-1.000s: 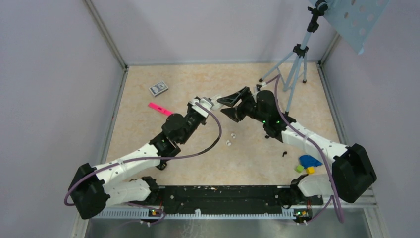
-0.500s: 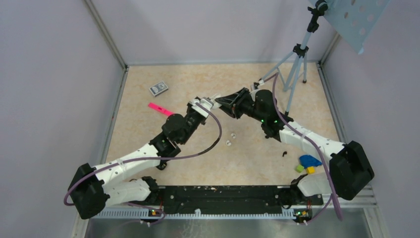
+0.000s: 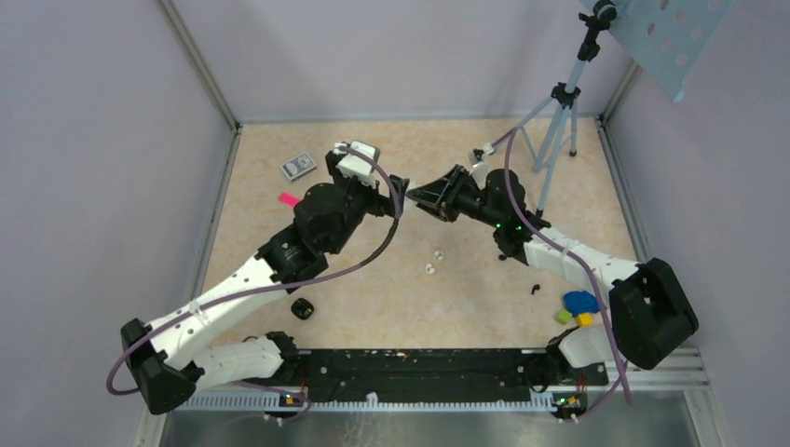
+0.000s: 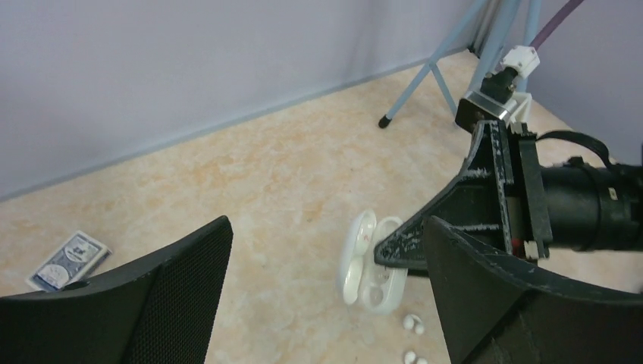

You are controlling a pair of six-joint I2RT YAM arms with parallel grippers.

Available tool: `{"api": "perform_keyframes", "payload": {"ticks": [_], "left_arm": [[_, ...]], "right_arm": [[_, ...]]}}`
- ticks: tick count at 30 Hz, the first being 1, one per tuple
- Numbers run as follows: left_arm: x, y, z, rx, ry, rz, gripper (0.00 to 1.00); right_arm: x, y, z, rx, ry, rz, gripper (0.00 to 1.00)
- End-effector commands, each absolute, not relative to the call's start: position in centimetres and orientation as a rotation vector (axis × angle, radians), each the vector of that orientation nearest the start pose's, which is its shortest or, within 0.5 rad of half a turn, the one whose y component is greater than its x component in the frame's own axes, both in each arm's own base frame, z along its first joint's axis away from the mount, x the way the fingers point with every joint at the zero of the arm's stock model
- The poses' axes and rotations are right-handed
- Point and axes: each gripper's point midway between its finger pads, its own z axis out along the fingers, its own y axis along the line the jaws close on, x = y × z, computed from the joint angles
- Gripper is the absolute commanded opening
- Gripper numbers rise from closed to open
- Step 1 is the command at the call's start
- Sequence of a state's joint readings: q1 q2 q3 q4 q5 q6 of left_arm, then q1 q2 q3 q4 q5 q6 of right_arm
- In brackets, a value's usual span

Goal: Insert the wireless bluetooth earbuds into the charging case
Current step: Pass from the left arm to the right, then pass from the right arm to the left

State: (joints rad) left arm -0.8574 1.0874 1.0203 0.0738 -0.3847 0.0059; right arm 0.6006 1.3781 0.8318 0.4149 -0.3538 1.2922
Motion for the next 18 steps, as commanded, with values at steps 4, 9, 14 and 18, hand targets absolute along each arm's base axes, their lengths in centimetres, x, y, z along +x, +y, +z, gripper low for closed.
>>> {"api": "perform_keyframes", "payload": {"ticks": [4, 9, 14, 18], "left_arm": [[25.9, -22.7, 33.4, 0.296, 1.772, -0.53, 0.99], [25.8, -22.1, 33.3, 0.246, 1.871, -0.513, 0.99], [24.5, -23.7, 34.3, 0.286, 1.902, -0.675, 0.99], [22.7, -26.7, 33.1, 0.444, 2.018, -0.85, 0.99]], "right_arm": [[28.6, 29.9, 25.9, -0.043, 1.945, 1.521, 0.0], [24.6, 28.2, 27.1, -0.408, 1.856, 1.57, 0.0], [21.5, 26.7, 27.3, -0.613, 1.809, 1.578, 0.0], [20.3, 26.3, 28.0, -0.681, 1.771, 1.584, 0.0]]}}
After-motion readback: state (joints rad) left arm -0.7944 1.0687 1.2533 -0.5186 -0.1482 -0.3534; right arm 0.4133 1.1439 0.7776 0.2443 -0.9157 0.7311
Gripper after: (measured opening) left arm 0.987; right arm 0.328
